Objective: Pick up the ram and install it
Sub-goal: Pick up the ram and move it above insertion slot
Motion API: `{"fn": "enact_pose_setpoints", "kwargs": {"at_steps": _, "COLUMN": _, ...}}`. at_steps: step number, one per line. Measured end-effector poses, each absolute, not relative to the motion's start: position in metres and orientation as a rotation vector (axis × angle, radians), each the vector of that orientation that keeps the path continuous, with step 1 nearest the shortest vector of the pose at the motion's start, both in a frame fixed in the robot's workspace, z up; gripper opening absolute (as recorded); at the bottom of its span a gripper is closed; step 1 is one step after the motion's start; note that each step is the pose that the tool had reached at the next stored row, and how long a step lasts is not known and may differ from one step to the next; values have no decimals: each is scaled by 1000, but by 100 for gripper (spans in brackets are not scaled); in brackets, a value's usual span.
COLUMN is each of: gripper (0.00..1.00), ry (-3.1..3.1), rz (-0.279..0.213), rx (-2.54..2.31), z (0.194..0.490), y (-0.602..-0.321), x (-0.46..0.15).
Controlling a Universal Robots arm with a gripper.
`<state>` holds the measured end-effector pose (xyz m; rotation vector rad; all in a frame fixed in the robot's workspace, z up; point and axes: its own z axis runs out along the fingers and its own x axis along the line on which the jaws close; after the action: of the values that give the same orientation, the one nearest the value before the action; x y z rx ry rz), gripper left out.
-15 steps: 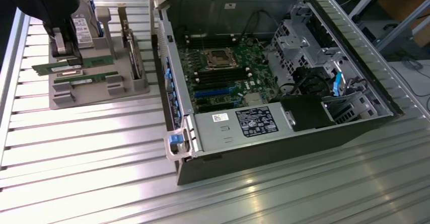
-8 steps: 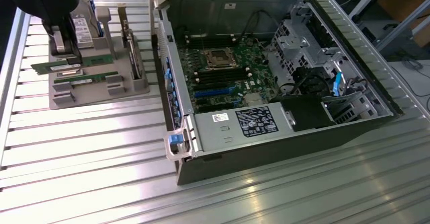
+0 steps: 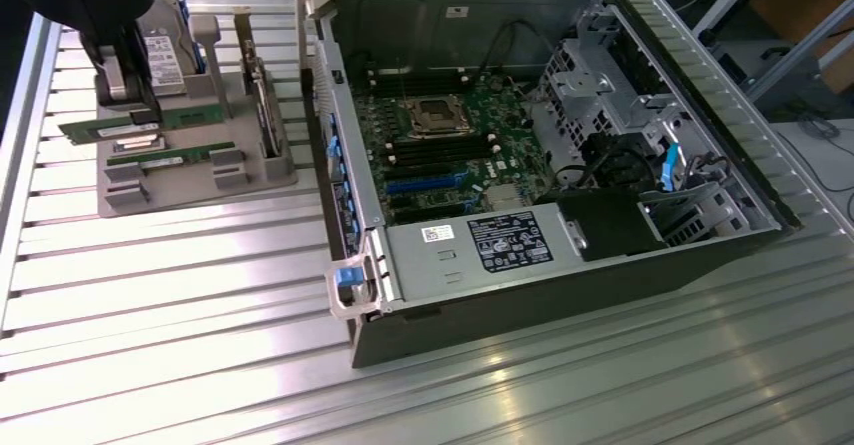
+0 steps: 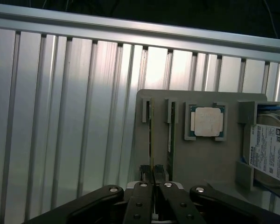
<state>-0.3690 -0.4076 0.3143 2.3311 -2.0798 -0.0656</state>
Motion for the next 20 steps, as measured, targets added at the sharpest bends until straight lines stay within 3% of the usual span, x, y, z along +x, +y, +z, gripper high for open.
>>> {"fn": "enact_pose_setpoints", "kwargs": {"at_steps": 20, "gripper": 12, "ry": -2080, "rz": -66, "rx": 2331, "z": 334, "y": -408, "x": -369}}
